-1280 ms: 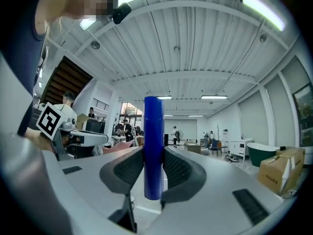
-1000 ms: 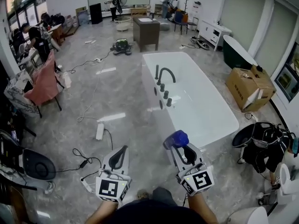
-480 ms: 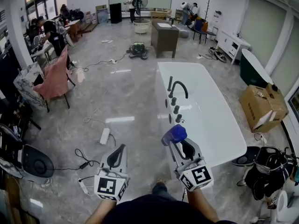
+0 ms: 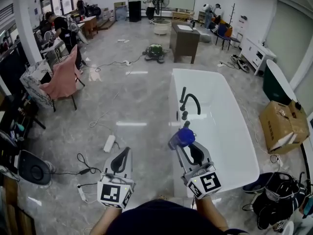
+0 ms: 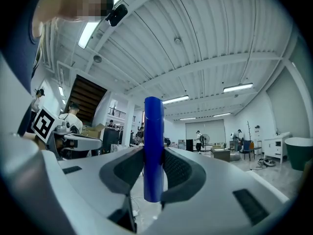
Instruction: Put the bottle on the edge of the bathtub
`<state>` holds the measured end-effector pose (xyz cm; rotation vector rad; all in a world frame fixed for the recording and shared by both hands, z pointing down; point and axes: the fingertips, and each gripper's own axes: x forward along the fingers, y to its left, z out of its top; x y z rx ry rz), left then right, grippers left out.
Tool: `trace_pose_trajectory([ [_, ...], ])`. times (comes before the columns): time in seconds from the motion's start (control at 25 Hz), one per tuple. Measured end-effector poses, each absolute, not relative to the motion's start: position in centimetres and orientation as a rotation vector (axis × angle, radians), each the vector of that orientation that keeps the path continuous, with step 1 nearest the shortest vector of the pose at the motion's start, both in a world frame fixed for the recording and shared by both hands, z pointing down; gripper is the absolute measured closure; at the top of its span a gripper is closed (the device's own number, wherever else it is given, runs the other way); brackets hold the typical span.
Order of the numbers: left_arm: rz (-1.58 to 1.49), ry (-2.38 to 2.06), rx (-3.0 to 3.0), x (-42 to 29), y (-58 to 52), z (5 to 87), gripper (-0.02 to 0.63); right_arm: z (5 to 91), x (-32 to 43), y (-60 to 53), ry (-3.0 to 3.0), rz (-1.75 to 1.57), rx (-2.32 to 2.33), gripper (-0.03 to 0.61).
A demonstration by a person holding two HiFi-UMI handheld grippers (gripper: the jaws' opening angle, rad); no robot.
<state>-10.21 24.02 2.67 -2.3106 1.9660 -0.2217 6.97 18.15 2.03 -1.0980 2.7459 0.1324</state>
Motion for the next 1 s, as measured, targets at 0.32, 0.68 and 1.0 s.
trace_pose_trajectory([
  [0.32,-0.152,2.012,-2.240,-8.8,21.6,3.4,0.612,2.9,8.8,14.5,2.761,0.143,-1.060,0.445],
  [0.68,-0.167,2.010,-2.237,-10.9,16.0,4.4,0.612,4.0,7.2,9.6,2.756,0.099,-1.078,0.445],
  [1.0,-0.145,1.921,-2.278,-14.7,5.8,2.8,0.612,3.3,4.4,1.2,2.717,0.115,-1.166,0.445],
])
